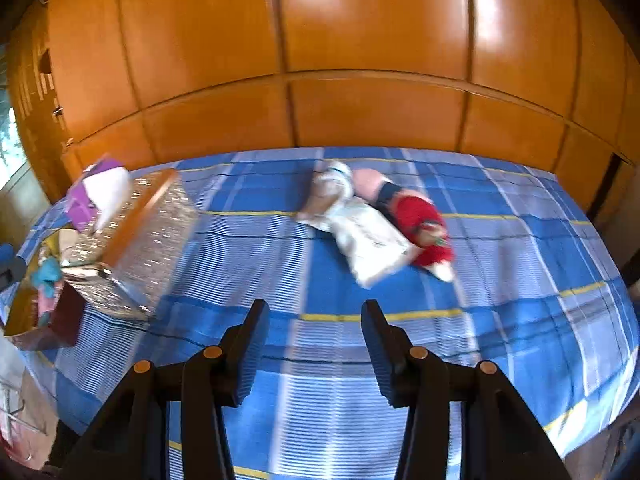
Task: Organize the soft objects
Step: 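Move both tools back to the remaining pile on the bed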
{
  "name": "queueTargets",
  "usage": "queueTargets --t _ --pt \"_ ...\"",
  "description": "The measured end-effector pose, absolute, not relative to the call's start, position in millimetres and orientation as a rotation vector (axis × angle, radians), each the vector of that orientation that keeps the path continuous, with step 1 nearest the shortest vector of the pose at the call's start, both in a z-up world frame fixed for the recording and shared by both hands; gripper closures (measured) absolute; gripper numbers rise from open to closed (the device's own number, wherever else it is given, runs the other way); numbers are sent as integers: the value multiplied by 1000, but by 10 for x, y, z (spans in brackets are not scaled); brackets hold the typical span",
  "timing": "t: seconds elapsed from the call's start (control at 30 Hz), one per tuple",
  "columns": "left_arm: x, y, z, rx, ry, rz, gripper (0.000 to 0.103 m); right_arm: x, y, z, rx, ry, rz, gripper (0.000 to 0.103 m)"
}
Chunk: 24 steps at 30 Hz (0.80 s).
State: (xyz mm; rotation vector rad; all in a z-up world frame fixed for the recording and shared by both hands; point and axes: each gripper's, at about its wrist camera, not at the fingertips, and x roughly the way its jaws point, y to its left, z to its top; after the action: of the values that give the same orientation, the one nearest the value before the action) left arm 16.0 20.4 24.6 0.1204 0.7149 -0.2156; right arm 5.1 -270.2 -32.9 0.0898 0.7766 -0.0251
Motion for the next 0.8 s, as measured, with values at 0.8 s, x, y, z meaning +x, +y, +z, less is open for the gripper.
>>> queueTargets --t 0.8 --pt "325 -1115 137 291 762 -432 20 -81 -3337 -758 253 825 -155 55"
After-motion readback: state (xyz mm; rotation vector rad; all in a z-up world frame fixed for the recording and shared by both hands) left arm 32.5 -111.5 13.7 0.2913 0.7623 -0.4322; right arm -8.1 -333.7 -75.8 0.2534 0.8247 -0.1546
